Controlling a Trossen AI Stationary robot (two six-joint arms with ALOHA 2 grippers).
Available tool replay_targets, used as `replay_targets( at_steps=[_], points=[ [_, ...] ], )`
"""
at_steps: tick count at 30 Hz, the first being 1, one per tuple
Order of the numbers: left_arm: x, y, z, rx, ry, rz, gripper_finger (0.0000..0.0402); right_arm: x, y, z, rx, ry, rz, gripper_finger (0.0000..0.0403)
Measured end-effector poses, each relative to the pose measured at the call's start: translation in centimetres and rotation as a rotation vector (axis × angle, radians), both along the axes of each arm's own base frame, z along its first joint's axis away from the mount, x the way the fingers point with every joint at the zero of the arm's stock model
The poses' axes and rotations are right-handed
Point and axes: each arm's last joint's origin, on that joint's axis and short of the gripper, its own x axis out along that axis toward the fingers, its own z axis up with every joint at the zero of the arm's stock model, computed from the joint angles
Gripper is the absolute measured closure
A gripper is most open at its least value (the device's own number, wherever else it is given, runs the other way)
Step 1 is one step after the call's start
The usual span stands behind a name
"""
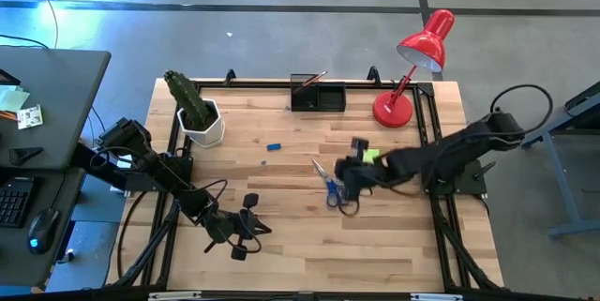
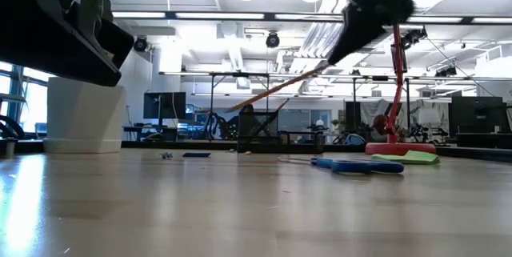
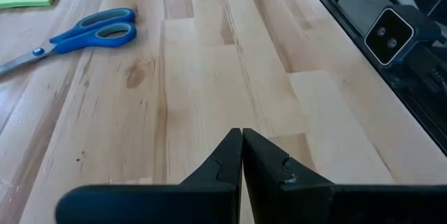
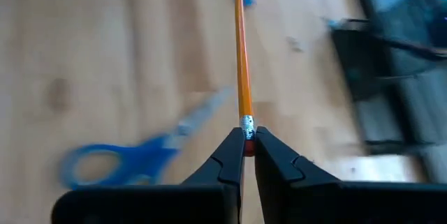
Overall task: Pick and place office supplies into organizer
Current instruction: Put the yellow pencil into the top left section of the desk organizer
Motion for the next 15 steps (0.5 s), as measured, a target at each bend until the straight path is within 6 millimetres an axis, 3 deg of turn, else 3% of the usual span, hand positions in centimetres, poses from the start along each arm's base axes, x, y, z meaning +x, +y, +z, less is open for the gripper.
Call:
replay_targets(
  at_steps=[10, 15],
  points=[
    [0.0, 0.0, 0.0, -0.002, -0.003, 0.0, 0.0399, 1.6, -8.3, 8.9, -0.191, 0.075, 0.004, 0.0391],
    [0.0, 0.0, 0.0, -0.001, -0.001, 0.0, 0.0399, 1.3, -13.0, 10.9, -0.186, 0.053, -0.01, 0.0391]
  ],
)
